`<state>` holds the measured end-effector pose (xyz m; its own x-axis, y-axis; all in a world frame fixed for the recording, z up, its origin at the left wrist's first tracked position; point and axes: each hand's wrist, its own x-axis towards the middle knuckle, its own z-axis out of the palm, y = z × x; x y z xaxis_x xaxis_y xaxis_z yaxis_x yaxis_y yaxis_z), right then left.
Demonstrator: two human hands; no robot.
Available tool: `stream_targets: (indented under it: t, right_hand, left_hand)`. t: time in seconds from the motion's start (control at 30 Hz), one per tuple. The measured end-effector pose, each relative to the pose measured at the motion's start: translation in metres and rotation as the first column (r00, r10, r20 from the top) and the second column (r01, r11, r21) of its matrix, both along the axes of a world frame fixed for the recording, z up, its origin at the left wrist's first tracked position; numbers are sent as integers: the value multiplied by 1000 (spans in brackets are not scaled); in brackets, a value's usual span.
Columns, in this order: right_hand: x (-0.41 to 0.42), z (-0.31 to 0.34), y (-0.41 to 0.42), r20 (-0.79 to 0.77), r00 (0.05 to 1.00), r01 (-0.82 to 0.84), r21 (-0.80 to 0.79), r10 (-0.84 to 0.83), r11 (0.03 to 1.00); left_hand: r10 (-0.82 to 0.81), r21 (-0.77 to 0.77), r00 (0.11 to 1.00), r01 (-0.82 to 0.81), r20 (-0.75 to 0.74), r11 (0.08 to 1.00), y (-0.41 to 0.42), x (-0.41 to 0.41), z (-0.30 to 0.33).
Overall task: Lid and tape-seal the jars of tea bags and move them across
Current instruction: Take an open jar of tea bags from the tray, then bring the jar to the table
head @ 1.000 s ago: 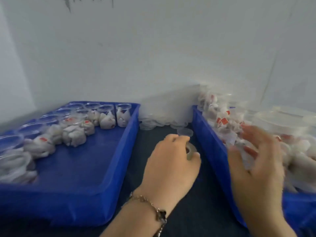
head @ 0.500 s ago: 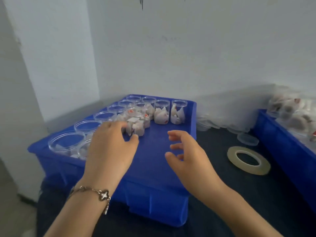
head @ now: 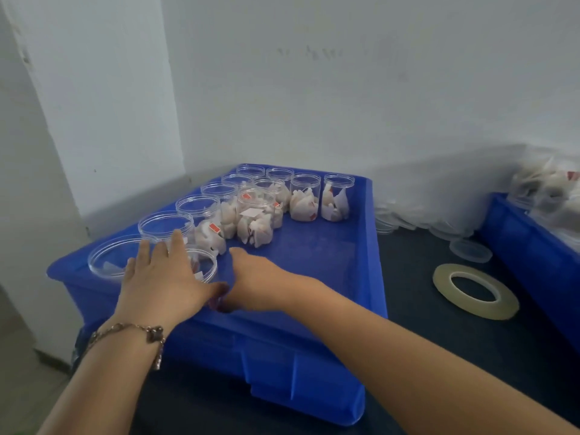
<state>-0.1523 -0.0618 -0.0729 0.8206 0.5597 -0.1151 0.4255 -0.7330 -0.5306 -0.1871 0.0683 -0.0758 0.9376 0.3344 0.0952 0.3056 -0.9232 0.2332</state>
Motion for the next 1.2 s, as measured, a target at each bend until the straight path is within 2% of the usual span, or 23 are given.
stream_targets:
  t: [0.1,0.27,0.33,0.4,0.47,0.57,0.63,0.73,0.83,0.97,1.2]
  right_hand:
    - [-2,-8,10,6,999,-43,72,42,996]
    - [-1,-8,12,34,999,-8,167,2,986]
    - [-4,-3,7,48,999,5,277,-19,961]
    - [-10,4,0,53,994,65,434,-98,898]
    - [-17,16,-11,50,978,142,544,-201,827]
    - [-27,35,-41,194,926,156,585,-324,796]
    - [-38,46,-69,260,895,121,640,-362,759]
    - [-54,55,-109,225,861,151,742,-456,653]
    - [-65,57,-144,211,805,204,779,-554,593]
    - [-72,47,-185,185,750,290,771,-635,567]
    - [-73,7,-237,96,738,408,724,-668,556]
  left_hand:
    - [-31,-33,999,32,6,999,10,10,1]
    - [-52,-180,985,81,162,980,7,18,2]
    - [-37,-218,982,77,184,973,-3,18,11]
    - [-55,-260,956,133,288,956,-19,16,25]
    - [-85,-228,898,200,431,953,-41,12,42]
    - [-156,-112,814,261,559,959,-78,6,68]
    - [-210,-111,789,330,577,937,-106,1,85]
    - [-303,-76,745,427,595,901,-149,-9,101]
    - [-383,-39,700,505,603,862,-191,-13,103]
    - [-449,-58,676,587,584,807,-235,-10,89]
    - [-509,-130,720,628,471,767,-290,2,40]
